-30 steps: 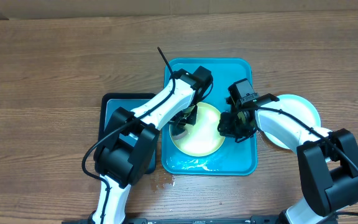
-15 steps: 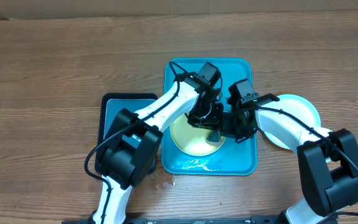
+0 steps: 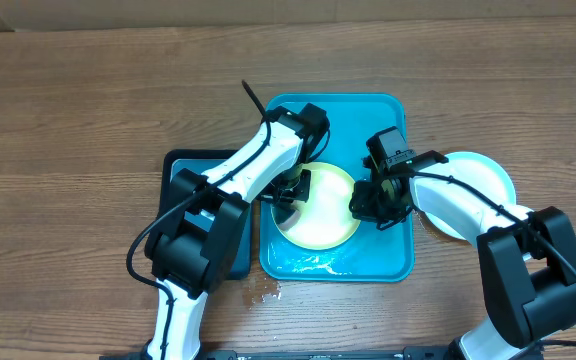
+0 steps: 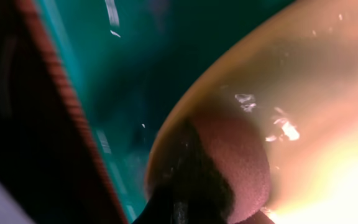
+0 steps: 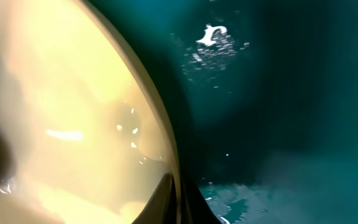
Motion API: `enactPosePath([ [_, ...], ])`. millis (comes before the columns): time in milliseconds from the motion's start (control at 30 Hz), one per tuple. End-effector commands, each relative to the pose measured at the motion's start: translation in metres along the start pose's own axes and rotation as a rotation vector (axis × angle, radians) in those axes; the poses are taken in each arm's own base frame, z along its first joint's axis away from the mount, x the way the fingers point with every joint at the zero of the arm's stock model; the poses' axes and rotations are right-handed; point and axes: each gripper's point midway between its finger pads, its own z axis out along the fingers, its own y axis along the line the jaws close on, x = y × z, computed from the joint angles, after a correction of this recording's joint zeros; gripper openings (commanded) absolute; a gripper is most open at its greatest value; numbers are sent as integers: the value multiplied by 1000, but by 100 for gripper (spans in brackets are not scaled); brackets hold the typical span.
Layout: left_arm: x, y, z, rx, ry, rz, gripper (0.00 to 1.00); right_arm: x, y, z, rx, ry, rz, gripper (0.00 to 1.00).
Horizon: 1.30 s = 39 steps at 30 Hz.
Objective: Clean dirty plates on tray and stack at the side
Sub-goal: 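Scrub the yellow-rimmed plate with the sponge in the left gripper, then return the sponge to the black tray with the left gripper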
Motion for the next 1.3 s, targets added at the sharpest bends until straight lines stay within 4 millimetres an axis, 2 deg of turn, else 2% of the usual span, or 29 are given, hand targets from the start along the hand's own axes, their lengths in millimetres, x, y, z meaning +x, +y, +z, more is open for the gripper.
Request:
enactPosePath([
  [0, -31, 57, -20, -240, -157, -78, 4, 13, -30, 12, 118, 36, 12, 4],
  [67, -33, 45, -23, -200, -164, -59, 4, 13, -30, 12, 118, 36, 12, 4],
  [167, -31, 12, -20, -55, -144, -6, 4, 13, -30, 12, 118, 36, 12, 4],
  [300, -29, -70, -21, 356, -114, 102, 4, 13, -30, 12, 118, 35, 12, 4],
  [433, -23, -116, -26, 578, -93, 156, 4, 13, -30, 12, 118, 35, 12, 4],
  [567, -8, -145, -31, 719, -28, 205, 4, 13, -30, 12, 118, 35, 12, 4],
  [667, 0, -149, -35, 755, -1, 238, 4, 13, -30, 12, 118, 35, 12, 4],
  [767, 3, -125, -33, 684, 33, 186, 4, 13, -30, 12, 118, 35, 12, 4],
  [867, -2, -83, -46, 566, -13, 123, 4, 13, -30, 12, 119, 37, 13, 4],
  [900, -5, -60, -65, 527, -61, 92, 4, 14, -31, 12, 119, 39, 13, 4],
  [933, -6, -45, -78, 506, -96, 71, 4, 14, -31, 12, 121, 42, 14, 4],
  [1000, -4, 14, -114, 403, -200, -31, 4, 15, -31, 12, 123, 46, 15, 4],
  [1033, -1, 45, -126, 337, -242, -86, 4, 16, -31, 12, 123, 46, 15, 4],
  [1067, 1, 66, -131, 290, -261, -124, 4, 16, -31, 12, 123, 46, 15, 4],
  [1167, 15, 122, -134, 171, -257, -232, 4, 16, -31, 12, 119, 48, 15, 4],
  [1200, 22, 139, -129, 143, -227, -271, 4, 16, -31, 12, 120, 48, 15, 4],
  [1267, 29, 157, -107, 137, -167, -331, 4, 16, -31, 12, 119, 47, 15, 4],
])
